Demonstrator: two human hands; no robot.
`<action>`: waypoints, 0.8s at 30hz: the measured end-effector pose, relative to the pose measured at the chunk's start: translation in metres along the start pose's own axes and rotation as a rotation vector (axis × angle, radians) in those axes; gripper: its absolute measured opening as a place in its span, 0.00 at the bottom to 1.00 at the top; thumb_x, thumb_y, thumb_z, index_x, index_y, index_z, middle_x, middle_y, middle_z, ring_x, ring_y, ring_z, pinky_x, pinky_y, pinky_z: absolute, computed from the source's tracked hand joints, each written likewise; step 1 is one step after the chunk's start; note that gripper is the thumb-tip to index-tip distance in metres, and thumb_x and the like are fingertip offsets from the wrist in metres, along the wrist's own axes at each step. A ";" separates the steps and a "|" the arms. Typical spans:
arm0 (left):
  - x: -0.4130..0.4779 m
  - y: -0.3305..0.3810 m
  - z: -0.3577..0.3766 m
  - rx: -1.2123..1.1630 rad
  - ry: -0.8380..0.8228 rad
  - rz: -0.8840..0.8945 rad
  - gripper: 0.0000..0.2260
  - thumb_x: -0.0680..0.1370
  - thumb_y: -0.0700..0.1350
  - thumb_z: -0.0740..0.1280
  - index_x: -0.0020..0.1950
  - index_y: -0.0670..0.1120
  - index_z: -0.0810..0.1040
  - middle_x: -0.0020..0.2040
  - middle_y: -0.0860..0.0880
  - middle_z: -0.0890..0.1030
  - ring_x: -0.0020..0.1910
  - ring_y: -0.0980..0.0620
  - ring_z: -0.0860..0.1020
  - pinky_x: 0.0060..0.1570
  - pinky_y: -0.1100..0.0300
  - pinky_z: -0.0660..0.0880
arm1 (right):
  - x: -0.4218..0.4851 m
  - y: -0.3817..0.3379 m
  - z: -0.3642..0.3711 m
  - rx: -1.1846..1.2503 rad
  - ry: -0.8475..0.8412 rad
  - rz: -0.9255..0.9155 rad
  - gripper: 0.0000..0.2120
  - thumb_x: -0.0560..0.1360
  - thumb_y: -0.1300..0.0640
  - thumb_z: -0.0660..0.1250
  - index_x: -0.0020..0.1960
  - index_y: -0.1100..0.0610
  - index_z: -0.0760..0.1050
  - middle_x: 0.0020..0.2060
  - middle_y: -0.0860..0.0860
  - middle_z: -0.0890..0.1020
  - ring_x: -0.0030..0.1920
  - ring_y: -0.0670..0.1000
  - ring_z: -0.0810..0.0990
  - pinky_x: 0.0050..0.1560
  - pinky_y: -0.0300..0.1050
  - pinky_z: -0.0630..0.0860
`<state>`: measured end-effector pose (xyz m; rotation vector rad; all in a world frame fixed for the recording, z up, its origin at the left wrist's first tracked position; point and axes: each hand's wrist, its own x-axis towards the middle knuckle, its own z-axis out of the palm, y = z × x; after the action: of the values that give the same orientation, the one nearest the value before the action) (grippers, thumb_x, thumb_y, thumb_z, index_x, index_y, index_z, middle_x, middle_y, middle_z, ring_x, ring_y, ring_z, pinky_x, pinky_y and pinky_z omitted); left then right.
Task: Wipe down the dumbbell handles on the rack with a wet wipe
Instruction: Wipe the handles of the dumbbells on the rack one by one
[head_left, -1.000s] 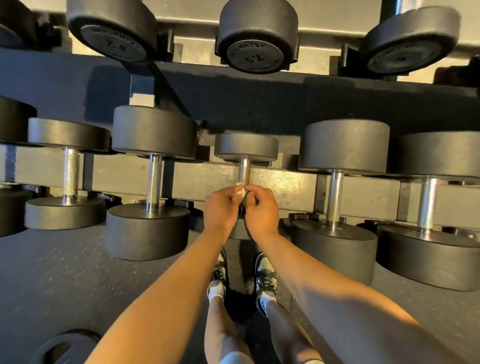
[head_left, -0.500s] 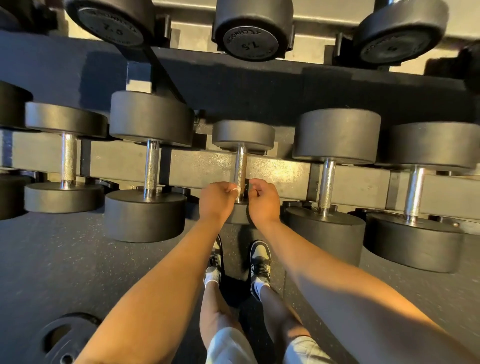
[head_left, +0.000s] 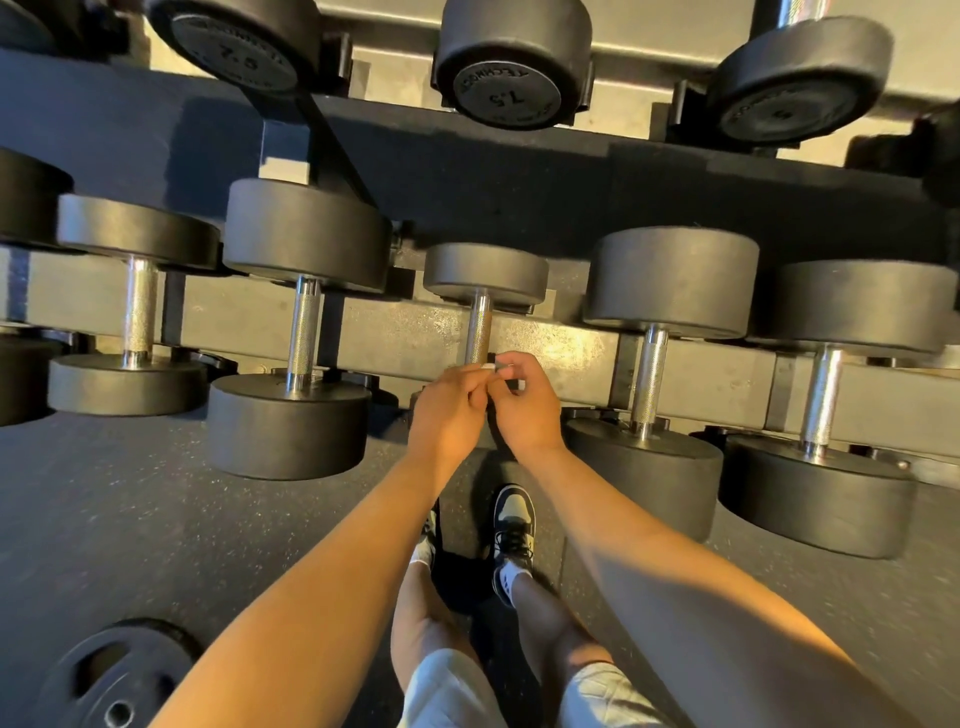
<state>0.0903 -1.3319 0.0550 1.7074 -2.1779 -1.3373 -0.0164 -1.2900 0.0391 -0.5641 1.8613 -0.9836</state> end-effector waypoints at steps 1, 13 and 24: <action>0.001 0.000 0.001 -0.015 0.006 0.011 0.16 0.85 0.43 0.58 0.70 0.50 0.77 0.69 0.48 0.78 0.65 0.51 0.77 0.61 0.63 0.71 | 0.003 -0.003 0.001 -0.007 -0.016 0.005 0.10 0.80 0.60 0.65 0.60 0.51 0.76 0.51 0.49 0.79 0.51 0.43 0.78 0.47 0.28 0.71; 0.013 -0.013 0.012 -0.151 0.297 -0.182 0.17 0.85 0.43 0.56 0.73 0.49 0.74 0.55 0.49 0.83 0.50 0.57 0.78 0.50 0.61 0.72 | 0.059 -0.038 0.025 -0.057 0.195 -0.142 0.09 0.78 0.63 0.69 0.56 0.53 0.82 0.55 0.47 0.77 0.52 0.42 0.75 0.52 0.25 0.69; 0.006 -0.034 0.007 -0.176 0.113 -0.070 0.16 0.85 0.45 0.56 0.71 0.49 0.76 0.58 0.50 0.83 0.53 0.56 0.80 0.57 0.57 0.77 | 0.024 -0.010 0.013 -0.271 -0.038 -0.063 0.08 0.78 0.62 0.70 0.54 0.55 0.84 0.51 0.48 0.80 0.49 0.42 0.76 0.55 0.30 0.72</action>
<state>0.1099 -1.3324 0.0260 1.7602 -1.8973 -1.3663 -0.0168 -1.3180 0.0316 -0.8013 1.9666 -0.7593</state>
